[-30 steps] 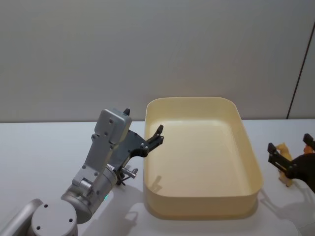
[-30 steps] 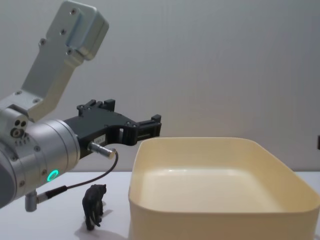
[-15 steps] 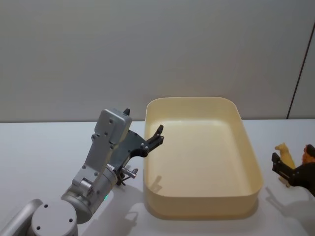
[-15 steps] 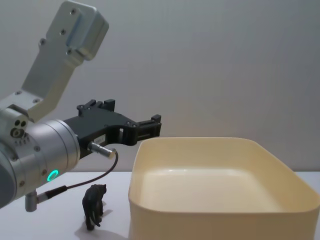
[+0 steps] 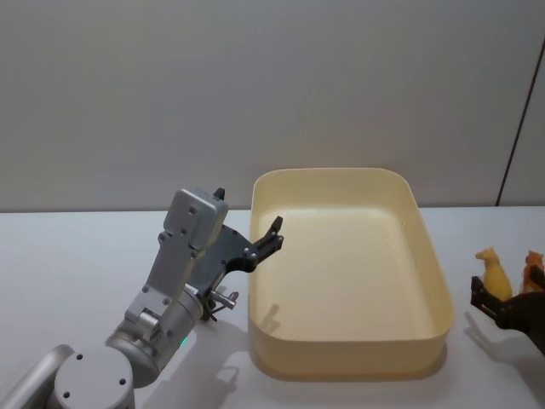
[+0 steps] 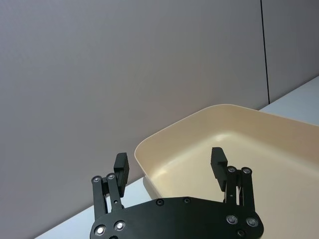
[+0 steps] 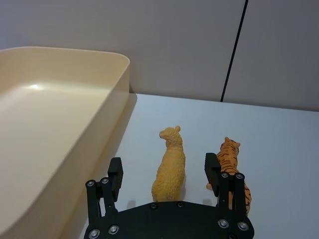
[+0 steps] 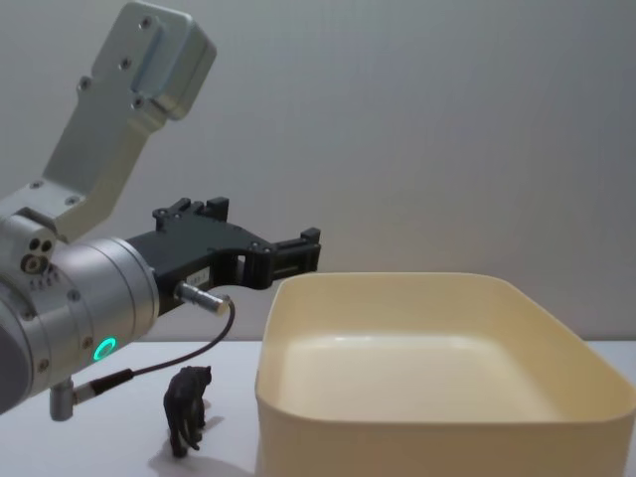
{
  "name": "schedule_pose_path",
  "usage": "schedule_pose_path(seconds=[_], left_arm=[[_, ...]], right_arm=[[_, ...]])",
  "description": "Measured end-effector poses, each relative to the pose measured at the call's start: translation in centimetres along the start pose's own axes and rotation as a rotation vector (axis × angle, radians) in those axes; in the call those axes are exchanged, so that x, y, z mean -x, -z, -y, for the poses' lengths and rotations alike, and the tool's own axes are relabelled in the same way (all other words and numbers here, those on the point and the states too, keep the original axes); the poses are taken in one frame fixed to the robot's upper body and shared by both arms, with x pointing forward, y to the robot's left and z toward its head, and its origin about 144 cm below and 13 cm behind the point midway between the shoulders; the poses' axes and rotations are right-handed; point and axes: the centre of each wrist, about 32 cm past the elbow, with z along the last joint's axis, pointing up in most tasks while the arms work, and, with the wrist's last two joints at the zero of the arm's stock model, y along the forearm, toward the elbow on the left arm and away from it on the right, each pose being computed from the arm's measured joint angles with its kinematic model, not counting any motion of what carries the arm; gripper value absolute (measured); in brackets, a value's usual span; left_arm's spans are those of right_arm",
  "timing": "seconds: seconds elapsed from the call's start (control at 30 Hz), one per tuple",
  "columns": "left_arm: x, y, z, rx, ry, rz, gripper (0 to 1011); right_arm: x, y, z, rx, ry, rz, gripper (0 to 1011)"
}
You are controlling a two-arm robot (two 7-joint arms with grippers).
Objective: Pick up the toy alternately with two hands and place it into the central storage box.
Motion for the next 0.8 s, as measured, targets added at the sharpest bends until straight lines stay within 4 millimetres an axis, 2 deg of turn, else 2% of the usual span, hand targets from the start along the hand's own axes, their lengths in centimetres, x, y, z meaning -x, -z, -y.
schedule_pose_path(seconds=[0.8], left_arm=[[0.0,0.0,0.0,0.0,0.0,0.0,1002]], right_arm=[[0.8,1.4,-2.5,0.086,0.006,0.019,1001]])
